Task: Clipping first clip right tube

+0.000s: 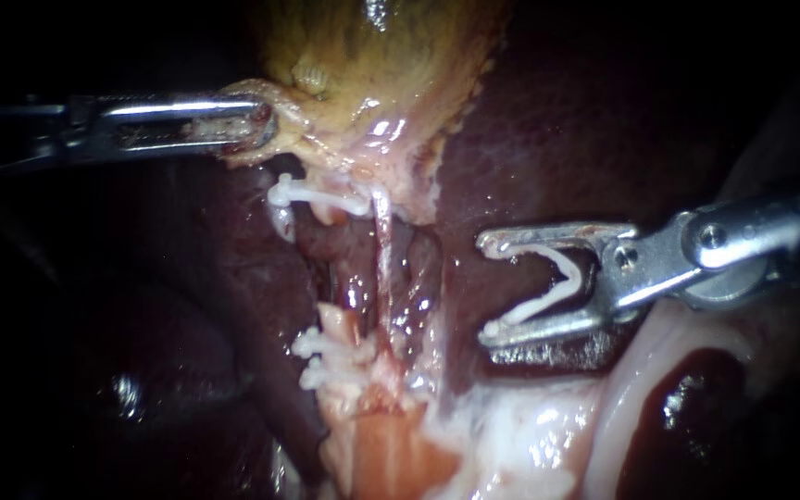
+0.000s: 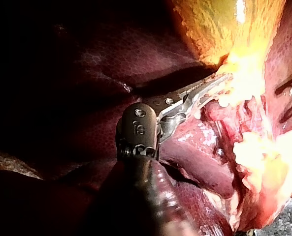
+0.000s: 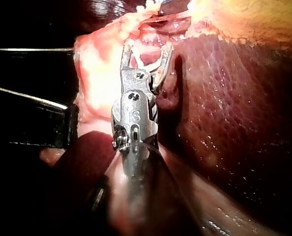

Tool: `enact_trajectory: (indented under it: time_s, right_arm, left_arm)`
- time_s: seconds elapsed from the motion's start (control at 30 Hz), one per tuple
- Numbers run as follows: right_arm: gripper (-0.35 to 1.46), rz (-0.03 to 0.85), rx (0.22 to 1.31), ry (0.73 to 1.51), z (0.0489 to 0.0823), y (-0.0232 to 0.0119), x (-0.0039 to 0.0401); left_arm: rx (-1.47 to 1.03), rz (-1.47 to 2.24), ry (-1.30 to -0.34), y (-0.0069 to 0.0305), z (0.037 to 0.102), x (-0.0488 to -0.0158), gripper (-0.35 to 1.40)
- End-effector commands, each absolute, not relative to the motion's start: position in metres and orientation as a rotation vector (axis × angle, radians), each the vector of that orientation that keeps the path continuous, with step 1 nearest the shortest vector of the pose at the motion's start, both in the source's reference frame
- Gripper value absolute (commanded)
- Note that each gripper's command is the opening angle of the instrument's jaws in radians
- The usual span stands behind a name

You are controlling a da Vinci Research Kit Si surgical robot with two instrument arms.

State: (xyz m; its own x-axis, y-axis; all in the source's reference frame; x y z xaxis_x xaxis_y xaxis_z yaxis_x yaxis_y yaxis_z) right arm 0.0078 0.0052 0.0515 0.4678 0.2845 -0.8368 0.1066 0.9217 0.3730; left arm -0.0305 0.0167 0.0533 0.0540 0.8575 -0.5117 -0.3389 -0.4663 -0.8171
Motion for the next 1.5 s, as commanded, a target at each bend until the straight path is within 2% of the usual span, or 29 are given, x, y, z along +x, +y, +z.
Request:
enact_trajectory:
  time_s: [0.03, 0.2, 0.47, 0.67, 0.8, 1.17, 1.33, 1.5]
  right_arm:
    - [0.50, 0.114, 0.404, 1.086, 0.0515, 0.0052, 0.0078]
    - [0.50, 0.114, 0.404, 1.086, 0.0515, 0.0052, 0.0078]
    - [0.50, 0.113, 0.408, 1.086, 0.0516, 0.0052, 0.0082]
    - [0.50, 0.111, 0.417, 1.108, 0.0516, 0.0052, 0.0096]
    - [0.50, 0.173, 0.470, 1.117, 0.0522, 0.0049, 0.0116]
    - [0.50, 0.236, 0.567, 1.107, 0.0559, 0.0029, 0.0176]
    - [0.50, 0.271, 0.637, 1.159, 0.0571, 0.0024, 0.0204]
    - [0.50, 0.291, 0.700, 1.203, 0.0569, 0.0021, 0.0216]
  left_arm:
    - [-1.378, 1.592, -0.570, 0.0167, 0.0532, -0.0305, -0.35]
    - [-1.372, 1.585, -0.591, 0.0184, 0.0512, -0.0287, -0.35]
    - [-1.410, 1.554, -0.544, 0.0205, 0.0469, -0.0246, -0.35]
    - [-1.413, 1.560, -0.534, 0.0199, 0.0470, -0.0248, -0.35]
    - [-1.413, 1.560, -0.532, 0.0198, 0.0470, -0.0249, -0.35]
    - [-1.412, 1.559, -0.531, 0.0197, 0.0469, -0.0251, -0.35]
    - [-1.412, 1.559, -0.529, 0.0196, 0.0470, -0.0253, -0.35]
    - [-1.412, 1.559, -0.528, 0.0196, 0.0471, -0.0254, -0.35]
